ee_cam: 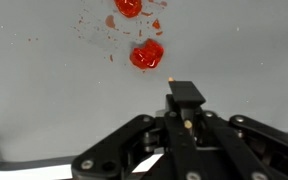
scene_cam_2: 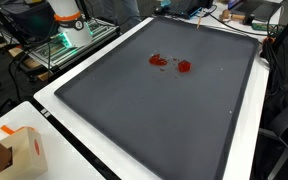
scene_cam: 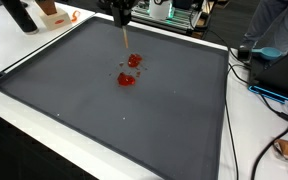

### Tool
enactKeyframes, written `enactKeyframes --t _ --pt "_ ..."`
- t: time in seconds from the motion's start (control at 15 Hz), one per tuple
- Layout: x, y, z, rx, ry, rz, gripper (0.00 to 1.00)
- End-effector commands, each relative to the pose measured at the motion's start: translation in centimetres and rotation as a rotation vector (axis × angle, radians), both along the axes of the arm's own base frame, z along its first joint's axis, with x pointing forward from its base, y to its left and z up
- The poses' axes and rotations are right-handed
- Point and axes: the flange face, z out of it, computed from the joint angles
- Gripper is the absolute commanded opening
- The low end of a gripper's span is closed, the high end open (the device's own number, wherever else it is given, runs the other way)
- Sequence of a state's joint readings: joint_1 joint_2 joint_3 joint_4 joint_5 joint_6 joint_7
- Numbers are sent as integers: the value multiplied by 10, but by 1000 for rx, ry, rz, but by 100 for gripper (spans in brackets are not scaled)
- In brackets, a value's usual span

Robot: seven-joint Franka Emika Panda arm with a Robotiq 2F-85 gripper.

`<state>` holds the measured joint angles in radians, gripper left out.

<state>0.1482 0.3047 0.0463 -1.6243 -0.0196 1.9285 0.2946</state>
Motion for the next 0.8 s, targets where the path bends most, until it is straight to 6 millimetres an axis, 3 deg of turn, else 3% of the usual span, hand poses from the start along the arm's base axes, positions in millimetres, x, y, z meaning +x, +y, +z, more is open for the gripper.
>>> enactKeyframes --t 0.0,0.33,0.73 --pt "7 -16 -8 85 11 21 3" --pt "22 -48 -33 297 -55 121 3" --pt "28 -73 -76 490 -77 78 3"
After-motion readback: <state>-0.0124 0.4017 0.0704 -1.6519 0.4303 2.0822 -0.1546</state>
